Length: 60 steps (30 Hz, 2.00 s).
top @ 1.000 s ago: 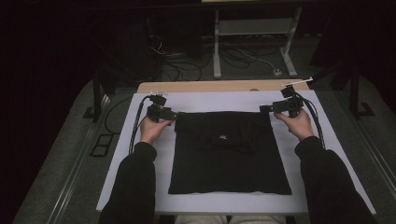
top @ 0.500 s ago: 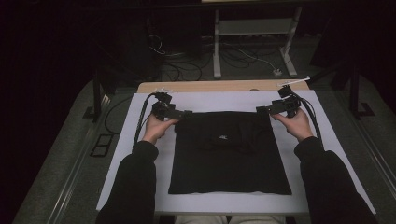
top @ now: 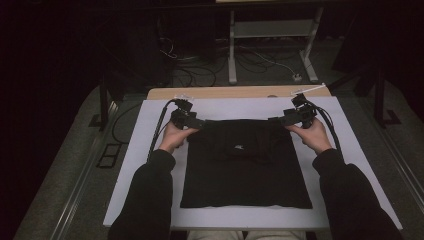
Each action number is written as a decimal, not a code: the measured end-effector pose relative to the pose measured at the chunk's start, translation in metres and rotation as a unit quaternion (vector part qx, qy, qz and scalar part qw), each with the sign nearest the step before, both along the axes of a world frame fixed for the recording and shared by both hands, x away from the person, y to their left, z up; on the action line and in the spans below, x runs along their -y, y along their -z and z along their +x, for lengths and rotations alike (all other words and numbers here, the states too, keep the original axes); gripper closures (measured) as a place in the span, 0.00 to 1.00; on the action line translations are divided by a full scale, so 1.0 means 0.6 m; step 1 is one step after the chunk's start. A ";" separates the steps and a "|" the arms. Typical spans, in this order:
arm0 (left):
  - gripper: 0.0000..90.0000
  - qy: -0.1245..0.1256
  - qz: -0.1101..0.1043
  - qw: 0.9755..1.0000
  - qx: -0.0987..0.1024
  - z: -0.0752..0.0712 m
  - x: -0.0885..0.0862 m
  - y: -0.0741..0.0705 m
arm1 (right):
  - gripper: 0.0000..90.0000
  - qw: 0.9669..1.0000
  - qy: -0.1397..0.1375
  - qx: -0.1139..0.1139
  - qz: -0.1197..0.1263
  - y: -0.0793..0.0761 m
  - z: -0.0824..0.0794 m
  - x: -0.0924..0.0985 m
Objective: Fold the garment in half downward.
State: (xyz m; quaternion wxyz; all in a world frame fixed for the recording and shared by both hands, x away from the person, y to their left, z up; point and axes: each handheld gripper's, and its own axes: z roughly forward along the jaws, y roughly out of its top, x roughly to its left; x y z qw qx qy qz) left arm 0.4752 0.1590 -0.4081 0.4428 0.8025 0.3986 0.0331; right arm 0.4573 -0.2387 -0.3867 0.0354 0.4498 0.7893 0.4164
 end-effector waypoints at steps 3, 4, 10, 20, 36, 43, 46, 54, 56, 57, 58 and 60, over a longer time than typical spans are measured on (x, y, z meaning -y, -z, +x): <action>0.00 0.002 0.000 1.000 -0.012 0.002 0.004 0.009 | 0.05 1.000 -0.007 0.000 0.001 0.003 -0.001 -0.007; 0.00 0.002 0.000 1.000 -0.014 0.003 0.005 0.011 | 0.05 1.000 -0.011 -0.002 0.000 0.005 -0.001 -0.011; 0.00 0.004 -0.003 1.000 -0.021 0.006 0.014 0.021 | 0.06 1.000 -0.027 -0.005 -0.007 0.013 -0.004 -0.026; 0.07 0.022 0.000 0.999 -0.036 0.013 0.031 0.033 | 0.10 0.999 -0.039 -0.013 -0.010 0.024 -0.006 -0.038; 0.29 0.043 -0.016 0.995 -0.092 0.024 0.056 0.044 | 0.38 0.999 -0.048 -0.020 -0.018 0.039 -0.005 -0.044; 0.50 0.038 -0.024 0.993 -0.113 0.028 0.060 0.048 | 0.54 0.998 -0.041 -0.025 -0.041 0.054 0.001 -0.047; 0.61 0.043 -0.022 0.992 -0.114 0.028 0.061 0.049 | 0.63 0.997 -0.051 -0.029 -0.044 0.058 0.000 -0.047; 0.90 0.073 -0.006 0.992 -0.102 0.020 0.072 0.052 | 0.89 0.996 -0.064 -0.026 -0.056 0.058 -0.007 -0.052; 0.93 0.077 -0.003 0.992 -0.099 0.017 0.075 0.050 | 0.93 0.996 -0.066 -0.026 -0.061 0.059 -0.010 -0.053; 0.93 0.077 -0.004 0.992 -0.097 0.016 0.076 0.050 | 0.93 0.995 -0.068 -0.026 -0.063 0.059 -0.012 -0.052; 0.94 0.078 -0.005 0.992 -0.097 0.016 0.076 0.048 | 0.94 0.995 -0.068 -0.026 -0.065 0.058 -0.013 -0.051; 0.94 0.076 -0.011 0.992 -0.098 0.014 0.076 0.045 | 0.95 0.995 -0.069 -0.022 -0.064 0.057 -0.015 -0.049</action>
